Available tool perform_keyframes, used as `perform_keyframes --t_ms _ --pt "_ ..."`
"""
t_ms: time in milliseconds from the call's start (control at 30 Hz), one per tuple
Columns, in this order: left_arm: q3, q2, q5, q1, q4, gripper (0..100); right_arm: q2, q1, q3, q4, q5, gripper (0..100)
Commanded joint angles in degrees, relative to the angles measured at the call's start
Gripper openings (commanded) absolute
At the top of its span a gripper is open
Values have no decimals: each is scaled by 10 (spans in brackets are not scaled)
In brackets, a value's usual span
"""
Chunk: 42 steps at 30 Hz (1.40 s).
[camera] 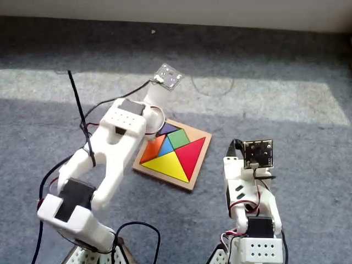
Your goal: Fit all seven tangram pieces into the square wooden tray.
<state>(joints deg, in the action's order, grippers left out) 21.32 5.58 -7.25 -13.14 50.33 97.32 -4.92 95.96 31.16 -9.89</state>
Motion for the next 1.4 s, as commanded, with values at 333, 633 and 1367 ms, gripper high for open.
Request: perform_keyframes --t_ms 333,633,1367 --pt "-44 43 3 -44 -5 6 8 -6 7 -18 -7 20" --pt "-45 36 6 -28 -8 6 8 -6 7 -18 -7 20" --pt "260 -281 6 -26 -222 5 8 -24 7 -18 -4 20"
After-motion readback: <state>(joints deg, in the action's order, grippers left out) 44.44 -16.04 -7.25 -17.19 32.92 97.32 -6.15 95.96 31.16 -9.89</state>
